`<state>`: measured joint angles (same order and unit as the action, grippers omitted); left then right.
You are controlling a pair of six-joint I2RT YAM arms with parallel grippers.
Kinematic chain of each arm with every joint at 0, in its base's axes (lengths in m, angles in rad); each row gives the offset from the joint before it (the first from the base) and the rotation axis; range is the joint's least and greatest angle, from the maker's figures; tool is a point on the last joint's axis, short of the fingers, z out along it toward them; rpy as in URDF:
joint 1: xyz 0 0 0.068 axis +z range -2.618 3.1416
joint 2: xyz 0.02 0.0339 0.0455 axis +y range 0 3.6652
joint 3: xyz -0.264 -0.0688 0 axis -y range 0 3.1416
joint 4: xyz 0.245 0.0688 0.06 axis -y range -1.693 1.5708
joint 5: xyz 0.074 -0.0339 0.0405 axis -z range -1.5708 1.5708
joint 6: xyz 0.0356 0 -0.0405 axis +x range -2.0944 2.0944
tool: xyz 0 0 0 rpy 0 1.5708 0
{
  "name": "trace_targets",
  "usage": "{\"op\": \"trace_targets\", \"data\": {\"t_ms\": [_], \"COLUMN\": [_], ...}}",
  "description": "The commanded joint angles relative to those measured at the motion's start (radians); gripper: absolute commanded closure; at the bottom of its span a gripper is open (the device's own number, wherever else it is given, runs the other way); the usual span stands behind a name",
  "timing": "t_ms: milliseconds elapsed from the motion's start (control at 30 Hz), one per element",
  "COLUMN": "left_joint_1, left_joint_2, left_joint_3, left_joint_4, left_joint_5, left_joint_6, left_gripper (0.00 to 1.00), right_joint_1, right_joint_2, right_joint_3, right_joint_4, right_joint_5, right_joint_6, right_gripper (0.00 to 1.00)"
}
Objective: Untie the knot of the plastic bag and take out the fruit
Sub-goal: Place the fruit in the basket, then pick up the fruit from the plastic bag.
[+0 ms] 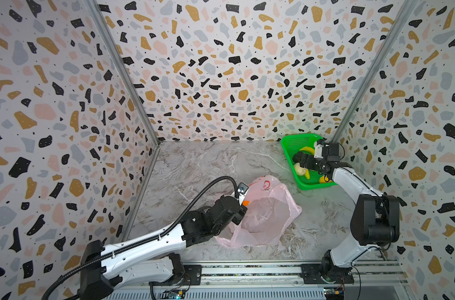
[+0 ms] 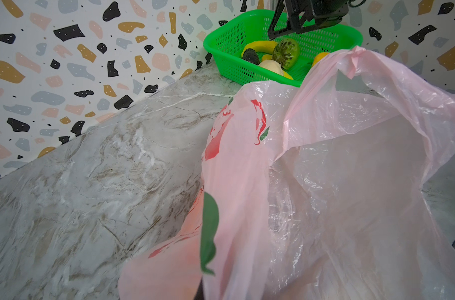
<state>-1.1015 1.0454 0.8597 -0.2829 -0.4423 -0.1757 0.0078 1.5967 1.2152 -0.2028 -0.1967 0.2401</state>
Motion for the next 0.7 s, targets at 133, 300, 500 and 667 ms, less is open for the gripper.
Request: {"op": "trace_targets", "data": {"t_ms": [133,300,500,667], "left_joint_1": [-0.003,0.0,0.005,0.006], "left_joint_2": [-0.026,-0.038,-0.046,-0.048], "left_joint_3": [-0.024,-0.025,-0.014,-0.02], "left_joint_4": [0.046,0.023,-0.009,-0.01], "left_joint_5": [-0.032,-0.039,-0.051,-0.048], "left_joint_6": [-0.004,0.002,0.009,0.016], "left_gripper": [1.0,1.0,1.0,1.0], "right_joint_1": [0.099,0.237,0.488,0.764], "right_joint_2": [-0.333,-0.507,-0.615,-0.643], "right_joint_3": [-0.009,-0.004,-0.027,-0.129], "right_joint_4": [-0.26,-0.399,-0.458,-0.368], "right_joint_5": [-0.254,-0.324,-0.298,-0.157], "right_joint_6": [-0.037,-0.017,0.095,0.217], "right_gripper": [0.12,0.12,0.13,0.15]}}
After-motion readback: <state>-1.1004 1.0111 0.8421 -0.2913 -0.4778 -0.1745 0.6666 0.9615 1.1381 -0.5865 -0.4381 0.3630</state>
